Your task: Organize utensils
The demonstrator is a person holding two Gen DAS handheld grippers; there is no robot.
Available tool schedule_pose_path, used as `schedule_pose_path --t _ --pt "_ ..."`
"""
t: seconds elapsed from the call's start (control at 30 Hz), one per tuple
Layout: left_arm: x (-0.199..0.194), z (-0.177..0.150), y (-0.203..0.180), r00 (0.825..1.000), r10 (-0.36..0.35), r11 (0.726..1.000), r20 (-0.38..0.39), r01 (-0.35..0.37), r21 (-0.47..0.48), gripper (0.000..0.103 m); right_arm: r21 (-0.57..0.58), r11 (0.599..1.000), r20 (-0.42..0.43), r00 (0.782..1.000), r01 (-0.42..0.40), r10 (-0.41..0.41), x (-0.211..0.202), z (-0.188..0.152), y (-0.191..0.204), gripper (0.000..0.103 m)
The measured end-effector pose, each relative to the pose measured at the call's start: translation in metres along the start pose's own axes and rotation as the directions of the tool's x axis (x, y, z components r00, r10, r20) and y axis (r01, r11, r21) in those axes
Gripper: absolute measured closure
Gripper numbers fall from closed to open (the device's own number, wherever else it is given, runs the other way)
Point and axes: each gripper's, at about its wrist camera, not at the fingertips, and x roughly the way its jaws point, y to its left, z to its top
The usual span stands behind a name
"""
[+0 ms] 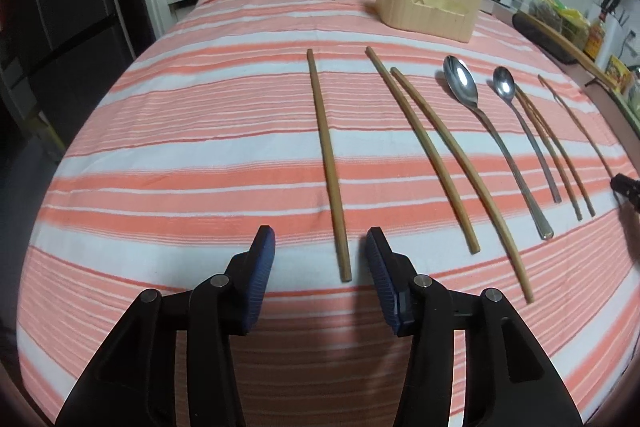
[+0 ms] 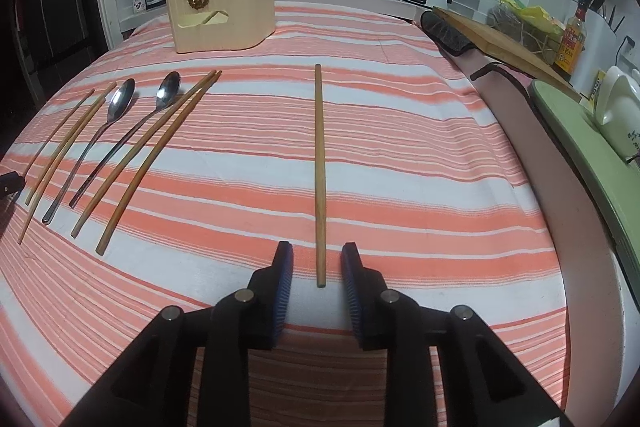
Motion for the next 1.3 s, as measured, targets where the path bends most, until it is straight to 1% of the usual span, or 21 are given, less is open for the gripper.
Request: schedule_pose_path --t 0.1,0.2,0.3,0.43,0.5,0.53,0.57,0.6,0.63,0.67,0.7,0.77,0.83,0.9,1.03,1.17,1.3 --pt "-0.003 -0.002 0.002 1.0 -0.003 1.0 0.003 0.003 -0.008 0.053 0.009 1.0 -0.001 1.0 -0.012 0.012 0.0 0.0 -0.002 0.068" --pt "-0.003 -0.004 -0.002 1.0 0.025 1.0 0.006 -0.024 -0.009 0.053 0.017 0.999 -0.002 1.0 -0.027 0.027 0.001 0.0 -0.004 0.067" --pt "-0.004 -0.006 -0.005 0.999 0.045 0.999 0.015 -0.045 -0.007 0.053 0.023 0.999 -0.003 0.999 -0.038 0.038 -0.001 -0.002 -0.007 0.061" --pt "-0.005 -0.007 -0.004 0.999 0.043 0.999 0.022 -0.043 -0.01 0.053 0.02 0.999 -0.005 0.999 -0.036 0.036 -0.002 -0.004 -0.007 0.061" --pt "-0.005 -0.007 -0.005 0.999 0.043 0.999 0.024 -0.043 -0.005 0.055 0.008 1.0 -0.007 1.0 -0.026 0.026 -0.001 -0.004 -0.005 0.061" --pt "-0.005 -0.007 -0.006 0.999 0.041 0.999 0.025 -0.041 -0.002 0.058 0.002 1.0 -0.008 1.0 -0.02 0.02 -0.001 -0.004 -0.004 0.06" --pt "-0.006 -0.008 -0.007 0.999 0.033 0.999 0.027 -0.033 0.001 0.064 -0.002 1.0 -0.008 1.0 -0.017 0.017 -0.001 -0.004 -0.003 0.061" --pt "-0.006 -0.008 -0.008 0.999 0.03 1.0 0.03 -0.031 0.005 0.068 -0.003 1.0 -0.007 1.0 -0.017 0.017 -0.001 -0.004 -0.003 0.065" --pt "-0.007 -0.009 -0.011 0.999 0.023 1.0 0.033 -0.023 0.014 0.081 -0.002 1.0 -0.005 1.0 -0.012 0.012 -0.002 -0.004 -0.004 0.07" --pt "-0.008 -0.009 -0.014 0.999 0.015 1.0 0.035 -0.016 0.022 0.095 0.003 1.0 -0.004 1.0 -0.002 0.002 -0.002 -0.004 -0.004 0.084" --pt "-0.008 -0.009 -0.018 0.999 0.019 0.999 0.037 -0.021 0.033 0.097 0.01 1.0 -0.005 1.0 0.003 -0.003 -0.002 -0.004 -0.006 0.097" --pt "-0.008 -0.009 -0.024 0.998 0.044 0.997 0.042 -0.047 0.058 0.1 0.022 1.0 -0.004 1.0 -0.004 0.004 -0.002 -0.003 -0.008 0.098" --pt "-0.01 -0.007 -0.024 0.999 0.024 0.998 0.043 -0.026 0.048 0.101 0.019 1.0 0.003 1.0 -0.004 0.004 -0.003 -0.001 -0.008 0.098" --pt "-0.015 -0.003 -0.023 0.998 0.011 0.999 0.055 -0.013 0.038 0.101 0.011 1.0 0.029 1.0 0.001 -0.002 -0.009 0.003 -0.007 0.098" --pt "-0.039 0.012 -0.023 0.993 0.004 0.999 0.114 -0.009 0.043 0.101 -0.007 1.0 0.1 0.995 0.011 -0.01 -0.034 0.017 -0.003 0.098" --pt "-0.073 0.031 -0.021 0.98 -0.004 0.999 0.198 -0.006 0.051 0.101 -0.027 1.0 0.182 0.983 0.012 -0.007 -0.066 0.034 0.003 0.098" --pt "-0.105 0.053 -0.018 0.959 -0.02 0.999 0.282 0.008 0.043 0.101 -0.051 0.999 0.271 0.963 0.006 0.008 -0.1 0.052 0.013 0.098"
